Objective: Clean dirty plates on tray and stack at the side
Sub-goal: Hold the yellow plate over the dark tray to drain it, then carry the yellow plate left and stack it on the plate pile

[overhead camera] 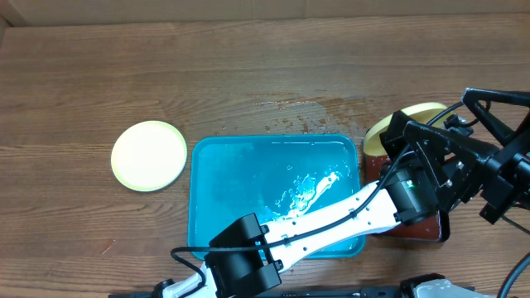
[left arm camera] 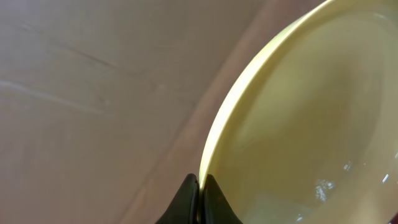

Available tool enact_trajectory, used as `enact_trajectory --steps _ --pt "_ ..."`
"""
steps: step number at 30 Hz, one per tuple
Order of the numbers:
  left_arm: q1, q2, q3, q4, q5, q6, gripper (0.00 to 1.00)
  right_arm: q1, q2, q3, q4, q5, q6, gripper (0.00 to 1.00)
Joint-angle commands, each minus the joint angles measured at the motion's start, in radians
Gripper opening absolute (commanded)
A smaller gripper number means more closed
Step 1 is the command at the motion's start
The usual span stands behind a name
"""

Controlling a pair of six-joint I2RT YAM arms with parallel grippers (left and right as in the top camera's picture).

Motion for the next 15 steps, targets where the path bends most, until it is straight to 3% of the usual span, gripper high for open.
enact_trajectory --steps 1,5,10,15 --pt "-0.002 0.004 0.027 -0.071 0.116 -0.134 0.04 0.01 -0.006 0.011 0.003 -0.008 -0.004 1.0" --pt "0.018 -0.019 0.046 -0.22 0.328 -0.339 0.04 0.01 -0.005 0.008 0.003 -0.005 -0.004 1.0" --pt "0.136 -0.097 0.062 -0.341 0.62 -0.561 0.04 0.01 0.01 0.007 -0.001 -0.005 0.0 1.0" --pt "0.318 -0.221 0.058 -0.444 0.724 -0.692 0.05 0.01 0.048 0.001 -0.017 -0.005 0.005 1.0"
